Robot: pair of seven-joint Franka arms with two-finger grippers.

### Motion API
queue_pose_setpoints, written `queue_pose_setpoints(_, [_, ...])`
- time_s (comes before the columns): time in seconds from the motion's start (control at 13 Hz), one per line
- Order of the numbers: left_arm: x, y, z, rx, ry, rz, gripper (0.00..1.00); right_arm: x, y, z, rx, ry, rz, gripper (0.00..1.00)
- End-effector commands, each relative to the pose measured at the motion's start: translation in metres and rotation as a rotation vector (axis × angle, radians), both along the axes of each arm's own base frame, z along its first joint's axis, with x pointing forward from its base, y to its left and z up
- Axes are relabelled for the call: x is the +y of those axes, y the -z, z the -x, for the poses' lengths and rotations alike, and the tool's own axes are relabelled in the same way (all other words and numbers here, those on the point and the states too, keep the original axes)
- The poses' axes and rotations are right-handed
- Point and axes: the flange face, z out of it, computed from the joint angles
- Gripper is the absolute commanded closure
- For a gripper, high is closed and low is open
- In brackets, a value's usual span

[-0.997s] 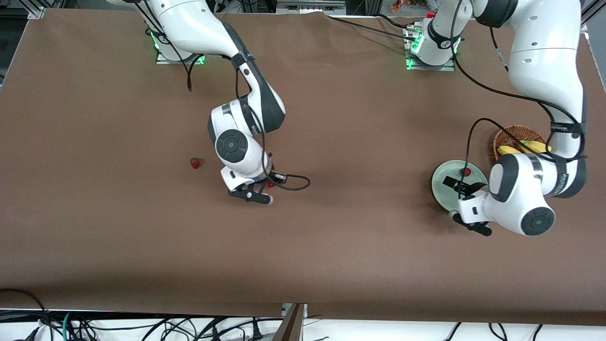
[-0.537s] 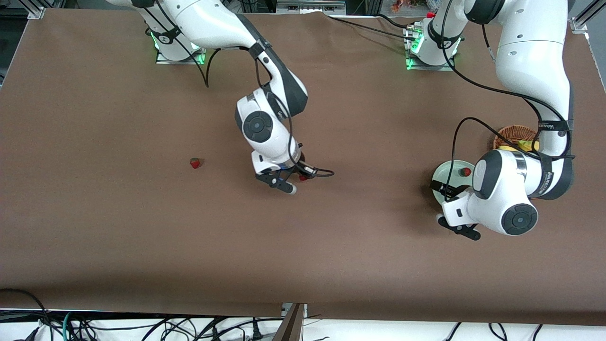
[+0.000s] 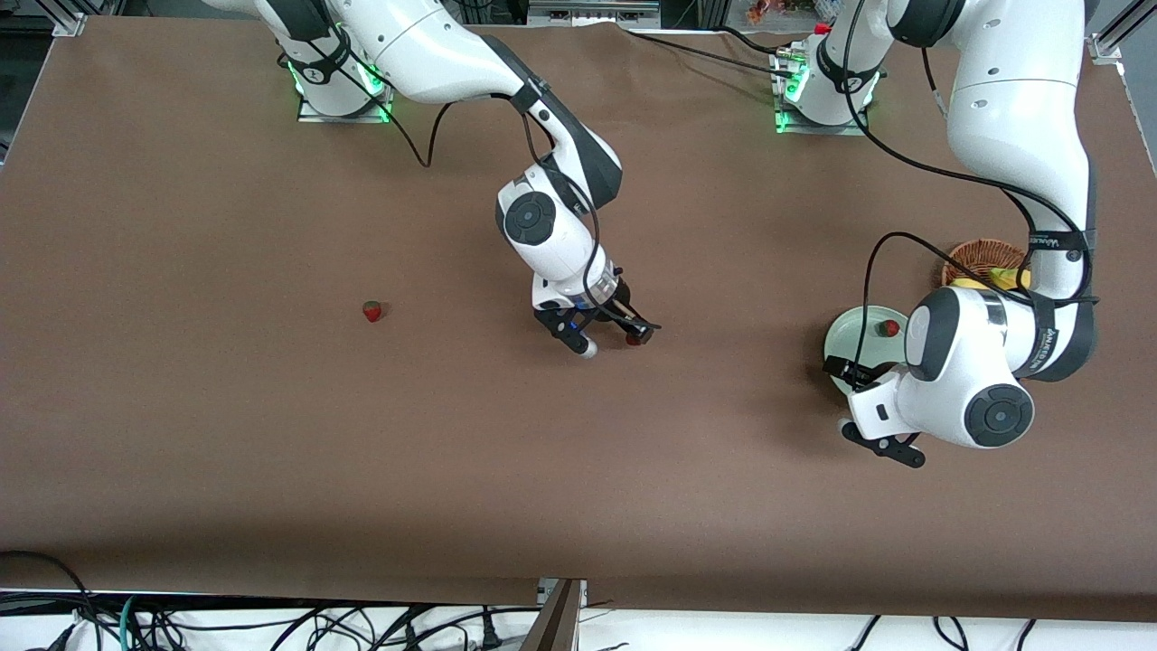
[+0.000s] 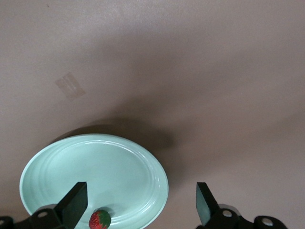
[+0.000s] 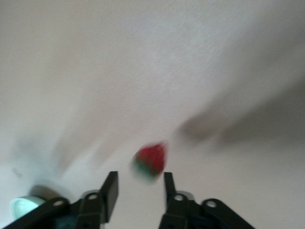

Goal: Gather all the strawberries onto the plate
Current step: 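Set the second strawberry mid-table with the right gripper while the left gripper approaches, then grasp the second strawberry with the left gripper while the right gripper withdraws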

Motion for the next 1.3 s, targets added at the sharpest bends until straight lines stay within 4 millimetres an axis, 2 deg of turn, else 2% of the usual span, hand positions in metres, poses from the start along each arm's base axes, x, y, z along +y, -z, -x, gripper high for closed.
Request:
queue_pose_setpoints(0.0, [0.008,0.003,0.006,-0.023,-0.025,-0.008,0.00,0.005,-0.003,-0.006,0.012,0.061,-0.043,0.36])
queue_pose_setpoints(0.08, [0.008,0.007,0.006,-0.032,-0.027,-0.007,0.00,0.001,-0.006,-0.010,0.013,0.066,-0.042,0.23])
queue_pose_setpoints(0.15, [0.005,0.009,0.006,-0.049,-0.024,-0.002,0.00,-0.001,-0.008,-0.012,0.014,0.069,-0.044,0.18])
queue_pose_setpoints(0.31, [0.000,0.010,0.004,-0.071,-0.047,0.003,0.00,-0.006,-0.010,-0.015,0.028,0.058,-0.025,0.16])
queue_pose_setpoints(0.46, [-0.026,0.009,0.002,-0.107,-0.065,0.016,0.00,-0.020,-0.015,-0.025,0.044,0.017,0.010,0.15])
queue_pose_setpoints(0.54, [-0.044,0.014,0.004,-0.114,-0.094,0.022,0.00,-0.029,-0.016,-0.031,0.056,-0.015,0.030,0.15])
queue_pose_setpoints(0.61, [-0.060,0.027,0.015,-0.099,-0.137,0.019,0.00,-0.040,-0.026,-0.037,0.063,-0.039,0.041,0.15])
queue_pose_setpoints(0.69, [-0.074,0.031,0.020,-0.118,-0.174,0.024,0.00,-0.052,-0.028,-0.044,0.076,-0.081,0.062,0.15])
queue_pose_setpoints(0.77, [-0.078,0.037,0.023,-0.137,-0.196,0.022,0.00,-0.064,-0.025,-0.049,0.088,-0.143,0.088,0.15])
queue_pose_setpoints(0.84, [-0.085,0.042,0.025,-0.163,-0.208,0.021,0.00,-0.080,-0.037,-0.058,0.072,-0.201,0.111,0.15])
queue_pose_setpoints(1.07, [-0.102,0.070,0.044,-0.187,-0.249,0.012,0.00,-0.132,-0.039,-0.078,0.081,-0.397,0.236,0.15])
queue_pose_setpoints(1.23, [-0.105,0.071,0.046,-0.199,-0.260,0.014,0.00,-0.162,-0.036,-0.086,0.096,-0.496,0.286,0.15])
